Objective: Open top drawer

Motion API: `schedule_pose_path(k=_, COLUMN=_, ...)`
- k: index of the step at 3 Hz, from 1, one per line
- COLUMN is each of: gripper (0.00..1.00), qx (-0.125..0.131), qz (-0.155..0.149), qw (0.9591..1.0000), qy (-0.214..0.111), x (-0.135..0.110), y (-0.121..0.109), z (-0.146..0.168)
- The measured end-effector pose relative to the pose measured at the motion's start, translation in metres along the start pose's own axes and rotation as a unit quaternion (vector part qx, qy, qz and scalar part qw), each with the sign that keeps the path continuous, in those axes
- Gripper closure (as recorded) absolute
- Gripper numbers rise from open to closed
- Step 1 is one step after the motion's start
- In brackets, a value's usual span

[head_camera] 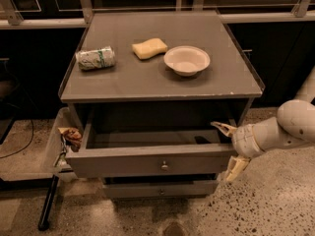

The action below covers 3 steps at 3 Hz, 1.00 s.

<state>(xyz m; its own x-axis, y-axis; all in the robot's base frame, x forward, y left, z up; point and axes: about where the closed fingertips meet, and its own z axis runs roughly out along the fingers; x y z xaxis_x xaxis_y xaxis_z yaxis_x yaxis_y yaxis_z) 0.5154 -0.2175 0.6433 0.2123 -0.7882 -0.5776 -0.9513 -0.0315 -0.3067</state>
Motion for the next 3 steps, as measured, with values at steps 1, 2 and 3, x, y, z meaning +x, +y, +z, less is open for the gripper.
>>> schedule_pose_path(k=1, gripper=0.14, qx=-0.012, qz=-0.001, qw=0.9999, qy=-0.001, x=-0.001, y=0.011, z=0.003)
schedule_pose_path(k=2, gripper=0.37, qx=-0.029, qz=0.003, qw=0.9995, qy=-0.009, x=-0.001, y=0.033, z=0.002)
schedule_pose_path(k=3, gripper=0.6, qx=-0.032, qz=0.003, qw=0.9994, qy=-0.01, x=-0.002, y=0.037, z=-0.001)
